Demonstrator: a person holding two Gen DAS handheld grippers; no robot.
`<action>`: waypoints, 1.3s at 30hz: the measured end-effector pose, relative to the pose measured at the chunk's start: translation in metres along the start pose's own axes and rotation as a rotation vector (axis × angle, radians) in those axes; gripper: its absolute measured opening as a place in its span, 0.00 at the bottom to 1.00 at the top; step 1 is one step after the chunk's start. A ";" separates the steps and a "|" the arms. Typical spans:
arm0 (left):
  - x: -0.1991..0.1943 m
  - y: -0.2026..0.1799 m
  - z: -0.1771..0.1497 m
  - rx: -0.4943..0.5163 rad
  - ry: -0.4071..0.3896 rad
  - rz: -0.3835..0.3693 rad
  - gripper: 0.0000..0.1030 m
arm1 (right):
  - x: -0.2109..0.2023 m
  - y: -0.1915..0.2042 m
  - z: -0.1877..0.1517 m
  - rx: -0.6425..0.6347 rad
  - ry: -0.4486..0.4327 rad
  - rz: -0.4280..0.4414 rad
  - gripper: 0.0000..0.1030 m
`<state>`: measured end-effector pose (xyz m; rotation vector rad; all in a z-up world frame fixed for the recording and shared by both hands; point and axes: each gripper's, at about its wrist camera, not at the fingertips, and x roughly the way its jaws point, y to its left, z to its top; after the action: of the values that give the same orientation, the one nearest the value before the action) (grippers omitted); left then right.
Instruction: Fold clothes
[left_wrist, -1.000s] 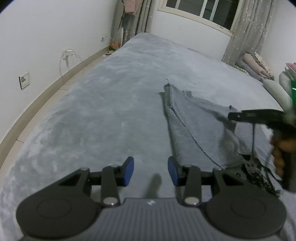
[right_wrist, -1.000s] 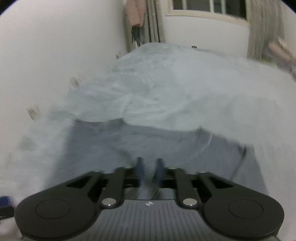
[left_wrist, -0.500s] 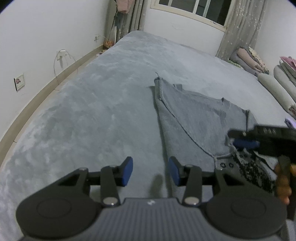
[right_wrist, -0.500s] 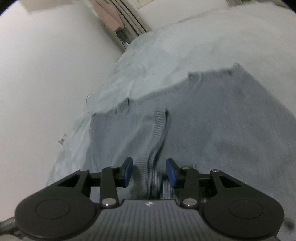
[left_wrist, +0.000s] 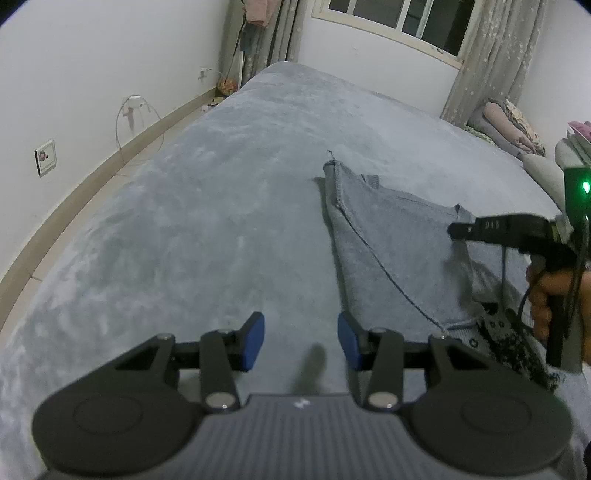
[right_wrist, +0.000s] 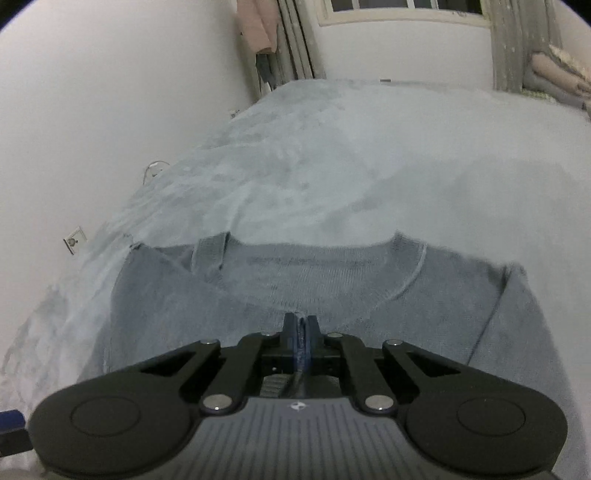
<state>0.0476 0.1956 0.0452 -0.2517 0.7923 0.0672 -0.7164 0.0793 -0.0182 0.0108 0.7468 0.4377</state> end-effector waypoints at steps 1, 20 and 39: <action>0.000 0.000 0.000 0.001 -0.001 0.000 0.40 | -0.001 0.000 0.003 -0.010 -0.006 -0.007 0.05; 0.002 -0.006 -0.001 0.026 0.000 -0.010 0.41 | -0.014 0.006 0.002 0.007 -0.017 -0.018 0.36; -0.007 -0.022 -0.012 0.061 0.011 -0.062 0.45 | -0.078 0.006 -0.106 0.300 0.100 0.431 0.24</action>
<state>0.0378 0.1717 0.0460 -0.2186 0.7954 -0.0170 -0.8392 0.0389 -0.0449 0.4401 0.9062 0.7359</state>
